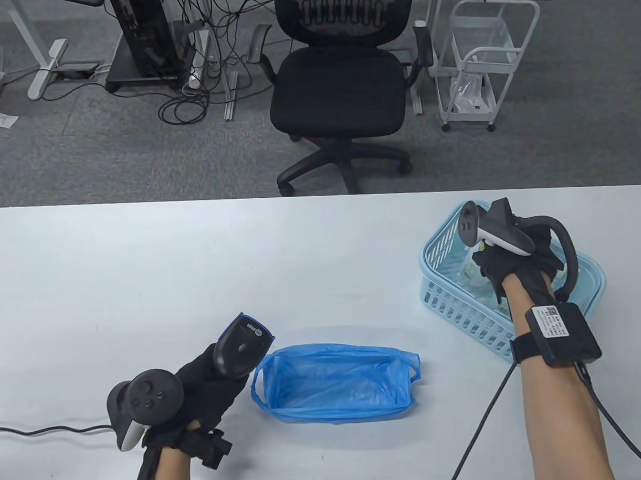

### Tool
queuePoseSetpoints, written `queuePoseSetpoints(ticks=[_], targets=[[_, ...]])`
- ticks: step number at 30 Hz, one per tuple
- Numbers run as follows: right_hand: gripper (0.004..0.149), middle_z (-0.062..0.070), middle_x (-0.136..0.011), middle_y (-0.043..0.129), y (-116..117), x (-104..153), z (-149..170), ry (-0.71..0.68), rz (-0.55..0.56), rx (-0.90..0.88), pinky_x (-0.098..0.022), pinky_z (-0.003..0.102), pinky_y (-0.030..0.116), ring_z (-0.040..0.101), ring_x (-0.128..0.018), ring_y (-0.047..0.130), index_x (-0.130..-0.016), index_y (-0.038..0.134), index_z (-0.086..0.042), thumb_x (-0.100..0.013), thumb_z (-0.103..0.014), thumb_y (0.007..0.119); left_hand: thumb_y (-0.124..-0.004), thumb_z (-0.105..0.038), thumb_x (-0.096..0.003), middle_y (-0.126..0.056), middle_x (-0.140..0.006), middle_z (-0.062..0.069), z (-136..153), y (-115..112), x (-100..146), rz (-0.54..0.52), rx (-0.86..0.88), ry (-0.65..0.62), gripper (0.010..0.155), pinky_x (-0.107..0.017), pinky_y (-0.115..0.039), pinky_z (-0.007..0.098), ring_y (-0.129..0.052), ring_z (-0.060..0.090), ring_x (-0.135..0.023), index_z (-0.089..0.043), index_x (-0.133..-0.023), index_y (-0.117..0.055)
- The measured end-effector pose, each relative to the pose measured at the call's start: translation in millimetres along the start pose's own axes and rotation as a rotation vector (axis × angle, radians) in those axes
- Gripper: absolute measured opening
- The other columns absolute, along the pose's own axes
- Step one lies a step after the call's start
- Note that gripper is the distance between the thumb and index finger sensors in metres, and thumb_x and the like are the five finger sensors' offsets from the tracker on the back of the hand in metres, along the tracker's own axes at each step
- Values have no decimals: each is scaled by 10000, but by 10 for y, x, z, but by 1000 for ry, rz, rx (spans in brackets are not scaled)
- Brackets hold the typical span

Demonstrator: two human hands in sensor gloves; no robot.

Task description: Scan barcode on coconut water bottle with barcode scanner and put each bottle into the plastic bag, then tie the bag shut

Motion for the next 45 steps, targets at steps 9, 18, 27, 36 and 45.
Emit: queuePoseSetpoints(ticks=[9, 18, 27, 36, 45], targets=[[636, 89, -993, 731, -796, 848, -53, -177, 394, -50, -737, 615, 591, 338, -909, 765, -1133, 501, -214, -591, -515, 641, -898, -436, -642, -961, -846, -67, -81, 34, 7, 2, 68, -109, 445, -513, -909, 490, -1051, 177, -634, -219, -1018, -799], [643, 72, -945, 783, -964, 1418, -836, -555, 475, -255, -715, 599, 631, 314, -864, 814, -1126, 534, -194, -590, -540, 618, -898, -452, -642, -966, -841, -72, -113, -30, -11, 74, 118, -179, 445, -513, -907, 487, -1052, 174, -629, -225, -1014, -806], [650, 63, -907, 810, -994, 1710, -1415, -628, 601, -255, -704, 591, 646, 300, -832, 836, -1109, 571, -179, -582, -555, 623, -891, -459, -645, -972, -829, -74, -119, 4, -30, 77, 155, -188, 434, -505, -910, 485, -1054, 172, -617, -226, -1003, -815], [655, 60, -898, 817, -994, 1842, -1574, -623, 596, -233, -703, 590, 647, 297, -824, 842, -1108, 574, -173, -583, -561, 621, -896, -451, -644, -972, -832, -66, -113, -28, -44, 88, 146, -175, 438, -510, -906, 492, -1053, 181, -624, -216, -1005, -817], [656, 58, -892, 826, -205, 1943, -2192, -776, 459, -138, -702, 589, 649, 294, -821, 848, -1107, 578, -173, -582, -564, 624, -888, -457, -651, -965, -849, -61, 112, 92, -7, 4, 215, -95, 453, -516, -904, 492, -1049, 185, -636, -212, -1022, -802]])
Point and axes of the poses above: the tracker on the back of each hand, its own z axis roughly to the little-finger side, its own x axis roughly from the fingertips to the wrist, y = z × x, the point moved 2 cm from there along -x, roughly from the wrist to the fingertips
